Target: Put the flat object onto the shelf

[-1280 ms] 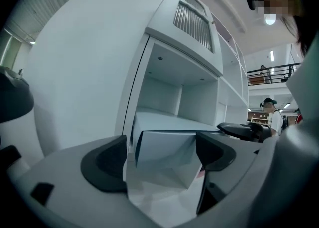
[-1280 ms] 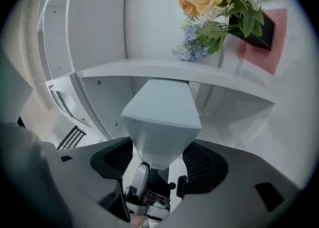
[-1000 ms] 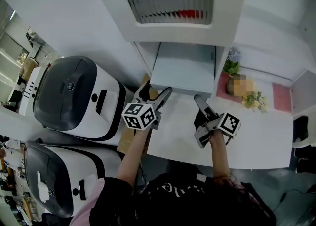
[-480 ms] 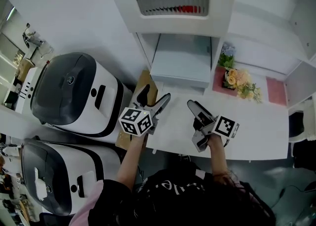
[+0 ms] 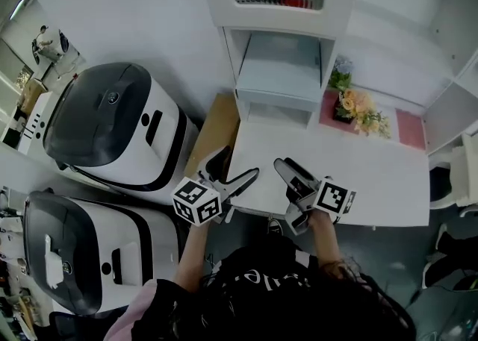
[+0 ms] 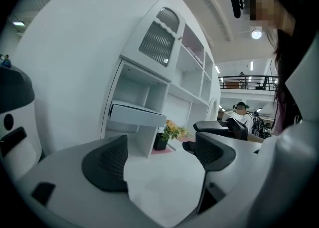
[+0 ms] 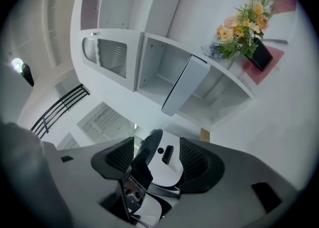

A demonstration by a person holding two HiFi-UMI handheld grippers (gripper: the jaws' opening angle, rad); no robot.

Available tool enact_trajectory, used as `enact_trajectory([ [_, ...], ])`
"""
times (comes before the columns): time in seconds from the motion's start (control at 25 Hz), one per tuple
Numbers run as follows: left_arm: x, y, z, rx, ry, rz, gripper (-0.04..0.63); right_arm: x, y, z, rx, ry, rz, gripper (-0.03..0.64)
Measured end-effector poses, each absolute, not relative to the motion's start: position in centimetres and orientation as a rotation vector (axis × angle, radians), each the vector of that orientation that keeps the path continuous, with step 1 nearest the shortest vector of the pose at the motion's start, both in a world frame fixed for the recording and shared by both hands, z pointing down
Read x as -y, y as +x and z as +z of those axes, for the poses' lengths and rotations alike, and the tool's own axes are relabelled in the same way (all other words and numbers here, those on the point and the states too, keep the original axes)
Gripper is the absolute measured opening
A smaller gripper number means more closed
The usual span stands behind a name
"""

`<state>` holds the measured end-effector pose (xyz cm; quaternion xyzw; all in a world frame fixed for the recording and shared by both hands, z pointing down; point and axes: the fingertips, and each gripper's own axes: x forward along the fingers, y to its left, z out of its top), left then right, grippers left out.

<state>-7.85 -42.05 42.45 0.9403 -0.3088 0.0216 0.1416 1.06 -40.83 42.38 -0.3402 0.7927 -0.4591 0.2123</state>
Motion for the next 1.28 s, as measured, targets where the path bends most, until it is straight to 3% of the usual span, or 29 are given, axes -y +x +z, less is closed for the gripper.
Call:
enact_trajectory([
  [0.84, 18.1, -12.6, 48.1, 0.746, 2.607, 0.005, 0.439, 18.4, -5.2, 47.7, -2.27, -1.151, -1.373, 0.304],
  [0.92, 16.7, -12.4, 48.5, 0.716, 2.604, 0.015, 0.439, 17.2, -4.8, 47.9, -2.268, -1.199, -1.362, 0.259],
  [1.0, 15.5, -12.1, 48.8, 0.698, 2.605, 0.023, 0.439, 16.3, -4.5, 47.8, -2.26, -1.23, -1.339, 0.152],
  [1.28, 12.0, -10.8, 48.1, 0.676, 2.622, 0.016, 0.439, 13.1, -4.3, 46.6, -2.272, -1.161, -1.301, 0.149],
])
